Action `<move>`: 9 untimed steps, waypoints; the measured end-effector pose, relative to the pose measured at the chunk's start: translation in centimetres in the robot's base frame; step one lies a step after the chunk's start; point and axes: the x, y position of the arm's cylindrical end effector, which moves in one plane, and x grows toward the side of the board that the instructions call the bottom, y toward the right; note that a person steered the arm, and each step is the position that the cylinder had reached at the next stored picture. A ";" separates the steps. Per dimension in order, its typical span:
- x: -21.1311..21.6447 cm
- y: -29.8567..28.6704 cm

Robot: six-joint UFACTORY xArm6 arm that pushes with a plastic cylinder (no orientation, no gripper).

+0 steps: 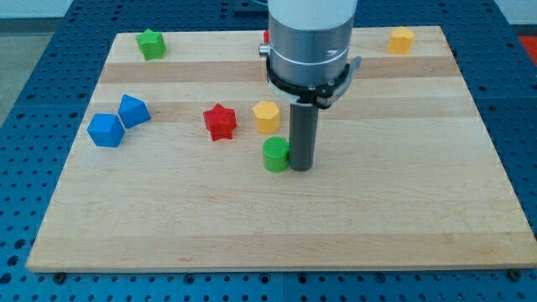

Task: Slide yellow heart towards left

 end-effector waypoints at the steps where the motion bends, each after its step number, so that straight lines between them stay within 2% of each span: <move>1: -1.3 -0.3; 2: -2.0 -1.3; 6: -2.0 -12.8; 9: -0.1 -24.2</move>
